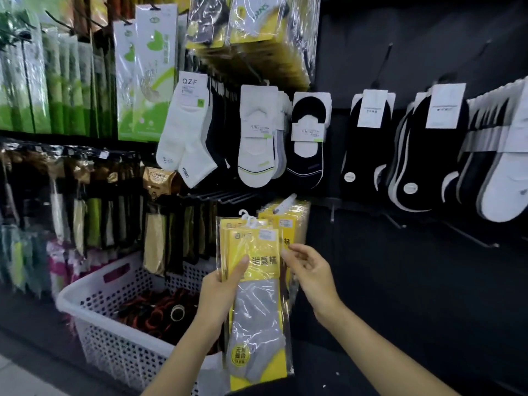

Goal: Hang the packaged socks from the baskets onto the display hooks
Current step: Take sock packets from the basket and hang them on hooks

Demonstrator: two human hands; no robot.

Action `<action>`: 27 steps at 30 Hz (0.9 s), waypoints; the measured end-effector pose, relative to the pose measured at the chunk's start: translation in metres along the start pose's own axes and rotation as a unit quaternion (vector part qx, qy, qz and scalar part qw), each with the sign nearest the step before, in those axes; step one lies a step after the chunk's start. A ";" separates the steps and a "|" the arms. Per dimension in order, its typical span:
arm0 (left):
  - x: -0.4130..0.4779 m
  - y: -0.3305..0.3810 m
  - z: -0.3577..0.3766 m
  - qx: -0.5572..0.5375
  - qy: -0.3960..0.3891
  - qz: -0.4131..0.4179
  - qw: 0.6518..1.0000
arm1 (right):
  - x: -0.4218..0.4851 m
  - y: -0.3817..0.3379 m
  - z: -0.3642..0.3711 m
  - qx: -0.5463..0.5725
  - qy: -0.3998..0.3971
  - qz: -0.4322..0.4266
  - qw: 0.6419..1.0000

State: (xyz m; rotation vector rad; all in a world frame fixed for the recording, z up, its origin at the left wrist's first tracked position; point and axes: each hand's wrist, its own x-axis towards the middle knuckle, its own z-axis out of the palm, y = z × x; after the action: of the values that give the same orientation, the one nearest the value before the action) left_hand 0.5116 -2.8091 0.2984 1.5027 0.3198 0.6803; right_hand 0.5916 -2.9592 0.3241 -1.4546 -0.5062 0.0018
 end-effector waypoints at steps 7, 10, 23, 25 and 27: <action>-0.018 0.010 0.049 -0.051 -0.021 0.038 0.998 | -0.017 -0.013 -0.029 0.077 0.026 0.013 0.997; -0.020 0.015 0.052 -0.027 0.002 0.032 0.999 | -0.019 -0.012 -0.049 0.106 0.016 0.038 0.993; 0.001 0.025 0.027 0.039 0.063 0.041 0.996 | 0.025 -0.011 -0.109 -0.002 0.131 0.014 0.991; 0.003 0.026 0.026 0.046 0.066 0.045 0.996 | 0.036 -0.007 -0.103 -0.028 0.120 0.009 0.992; 0.004 0.027 0.024 0.055 0.071 0.046 0.995 | 0.047 0.000 -0.099 -0.037 0.127 0.015 0.991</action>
State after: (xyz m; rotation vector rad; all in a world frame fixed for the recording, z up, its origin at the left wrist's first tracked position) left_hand 0.5236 -2.8280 0.3279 1.5850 0.4036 0.8560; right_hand 0.6665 -3.0381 0.3367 -1.5103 -0.2780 -0.1776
